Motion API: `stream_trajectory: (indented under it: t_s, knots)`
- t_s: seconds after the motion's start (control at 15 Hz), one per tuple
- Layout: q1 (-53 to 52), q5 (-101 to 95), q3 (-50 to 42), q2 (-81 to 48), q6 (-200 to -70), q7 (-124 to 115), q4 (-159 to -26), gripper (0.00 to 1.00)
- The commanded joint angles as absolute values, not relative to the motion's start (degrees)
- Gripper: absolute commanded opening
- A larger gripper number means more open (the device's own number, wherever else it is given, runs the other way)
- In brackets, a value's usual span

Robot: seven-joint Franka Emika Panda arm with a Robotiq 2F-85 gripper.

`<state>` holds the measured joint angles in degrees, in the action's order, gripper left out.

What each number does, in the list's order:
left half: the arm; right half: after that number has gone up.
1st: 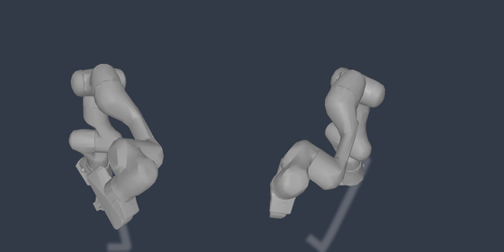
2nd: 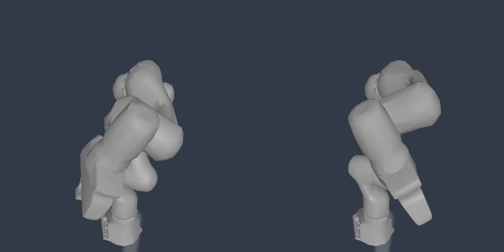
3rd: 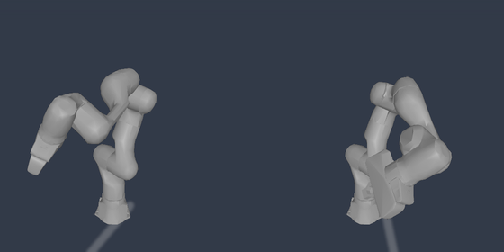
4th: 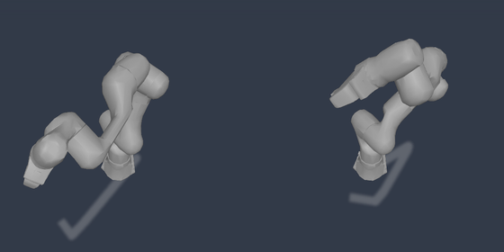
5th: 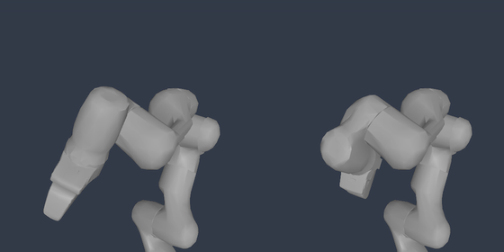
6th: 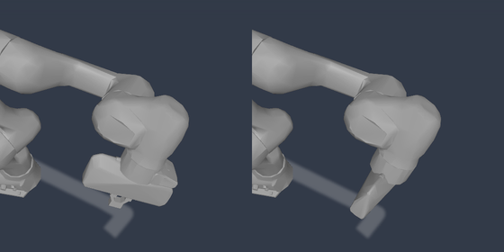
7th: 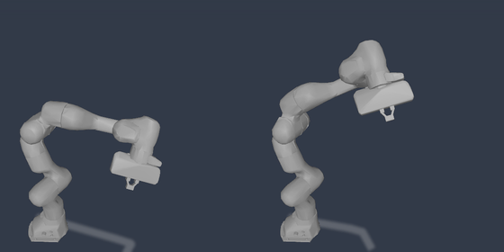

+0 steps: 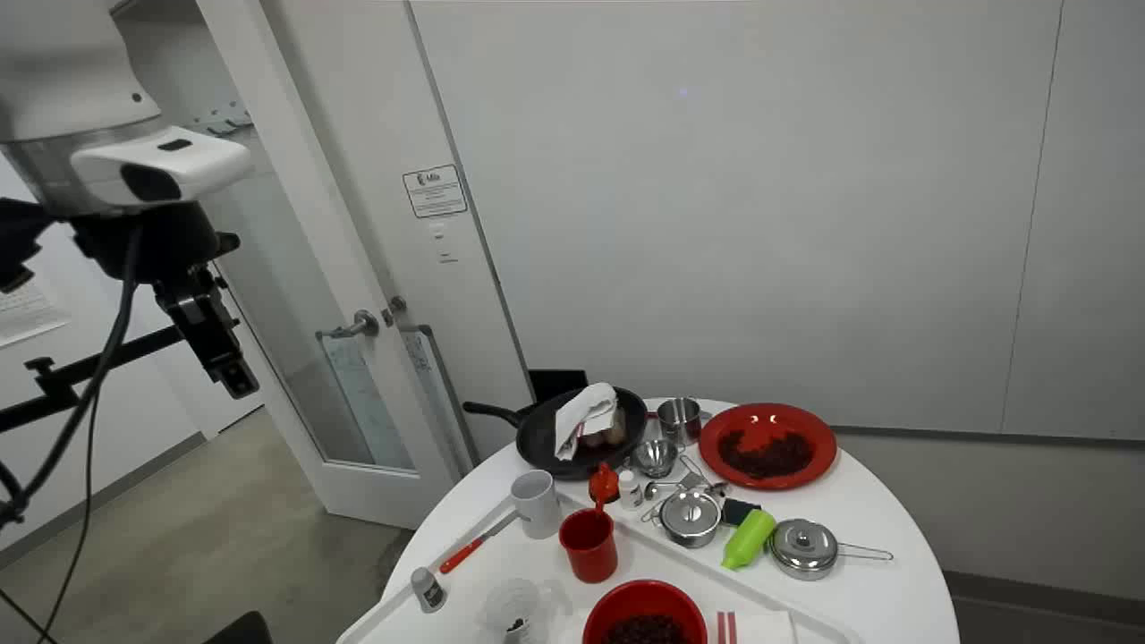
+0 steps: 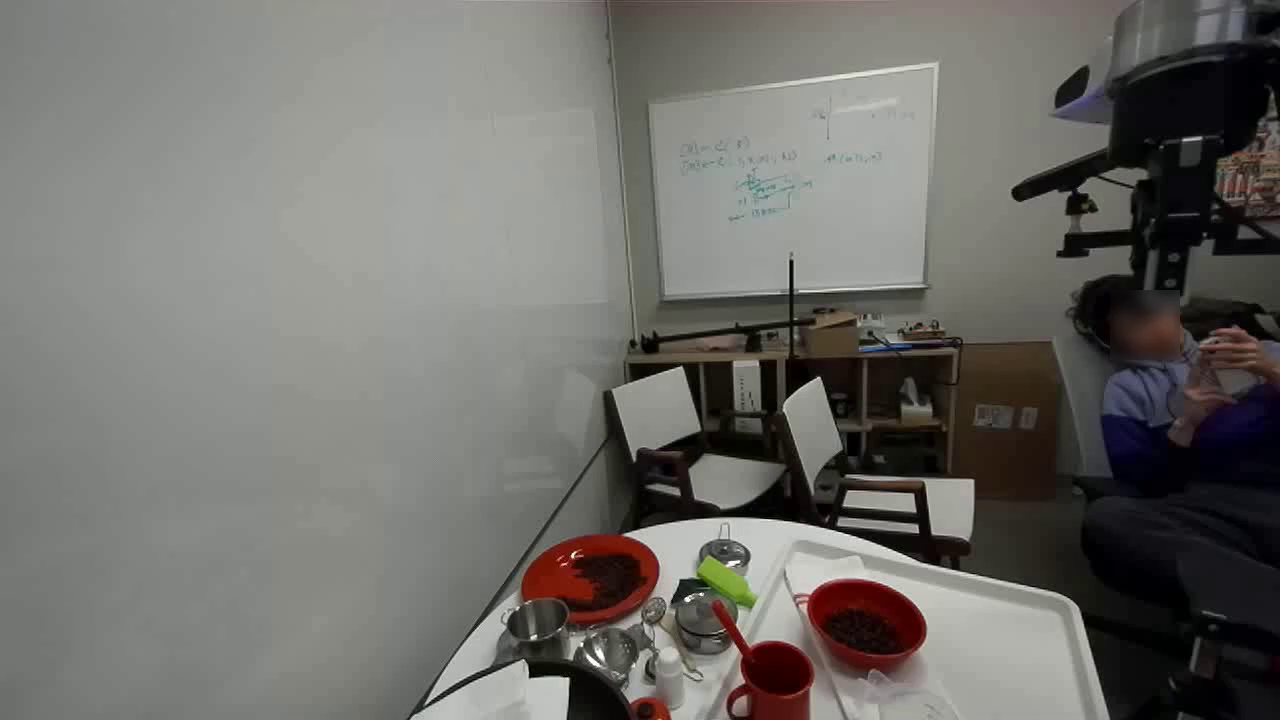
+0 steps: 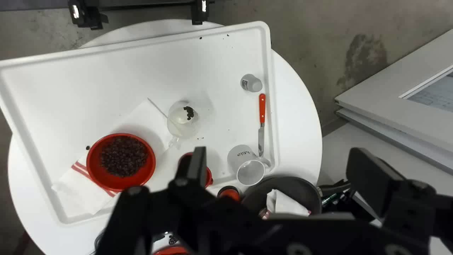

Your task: Pour the contents of the jug into the red bowl

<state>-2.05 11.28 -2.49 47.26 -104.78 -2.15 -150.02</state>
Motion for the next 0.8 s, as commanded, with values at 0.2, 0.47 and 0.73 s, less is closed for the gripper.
stream_trajectory:
  t_s: [0.2, 0.47, 0.73]
  knots:
    - [-1.27, 11.72, -1.92, 47.19, -104.54, -1.7, -149.87, 1.0]
    - [-1.27, 11.72, -1.92, 47.19, -104.54, -1.7, -149.87, 1.0]
    - [-0.31, 11.49, -0.02, 42.37, -107.77, -4.25, -149.96, 1.0]
